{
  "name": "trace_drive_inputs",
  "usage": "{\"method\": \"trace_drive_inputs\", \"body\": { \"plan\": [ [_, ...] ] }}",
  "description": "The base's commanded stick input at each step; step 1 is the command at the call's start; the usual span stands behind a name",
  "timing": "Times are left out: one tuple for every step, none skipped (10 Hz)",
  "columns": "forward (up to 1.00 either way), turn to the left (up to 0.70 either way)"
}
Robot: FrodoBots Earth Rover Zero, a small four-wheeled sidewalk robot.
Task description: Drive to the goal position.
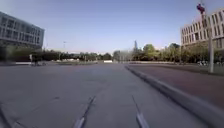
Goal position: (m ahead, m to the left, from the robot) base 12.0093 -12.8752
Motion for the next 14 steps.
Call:
{"method": "trace_drive_inputs", "body": {
  "plan": [
    [0.6, 0.0],
    [0.6, 0.0],
    [0.6, 0.0],
    [0.6, 0.0],
    [0.6, 0.0],
    [0.6, 0.0],
    [0.6, 0.0],
    [0.6, 0.0],
    [0.6, 0.0],
    [0.6, -0.01],
    [0.6, -0.01],
    [0.6, -0.02],
    [0.6, -0.03],
    [0.6, -0.07]
  ]
}}
